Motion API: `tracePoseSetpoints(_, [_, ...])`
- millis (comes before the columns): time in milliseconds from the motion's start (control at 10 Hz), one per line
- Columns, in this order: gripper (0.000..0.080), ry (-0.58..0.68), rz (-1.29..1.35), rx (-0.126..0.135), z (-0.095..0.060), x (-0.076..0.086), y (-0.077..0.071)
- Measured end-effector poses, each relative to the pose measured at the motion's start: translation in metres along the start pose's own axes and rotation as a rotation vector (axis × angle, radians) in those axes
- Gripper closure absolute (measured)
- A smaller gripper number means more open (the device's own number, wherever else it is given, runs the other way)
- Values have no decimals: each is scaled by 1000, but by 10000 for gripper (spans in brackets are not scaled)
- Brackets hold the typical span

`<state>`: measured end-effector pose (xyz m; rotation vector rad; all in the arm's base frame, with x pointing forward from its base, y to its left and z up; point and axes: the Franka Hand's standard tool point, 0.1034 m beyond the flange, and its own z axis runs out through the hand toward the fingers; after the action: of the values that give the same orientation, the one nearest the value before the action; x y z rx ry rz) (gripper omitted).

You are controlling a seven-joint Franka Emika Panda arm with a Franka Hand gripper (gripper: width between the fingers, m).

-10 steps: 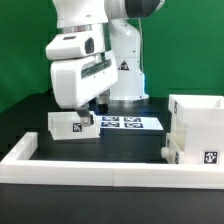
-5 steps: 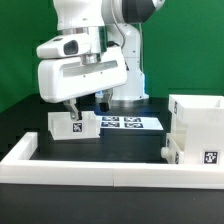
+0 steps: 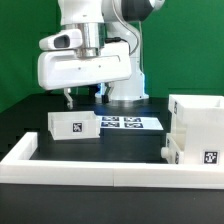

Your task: Assemble drawer

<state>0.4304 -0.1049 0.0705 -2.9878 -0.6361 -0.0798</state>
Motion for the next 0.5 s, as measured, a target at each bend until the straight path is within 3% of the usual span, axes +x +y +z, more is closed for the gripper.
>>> tracePoseSetpoints(500, [151, -4, 23, 4, 7, -4, 1])
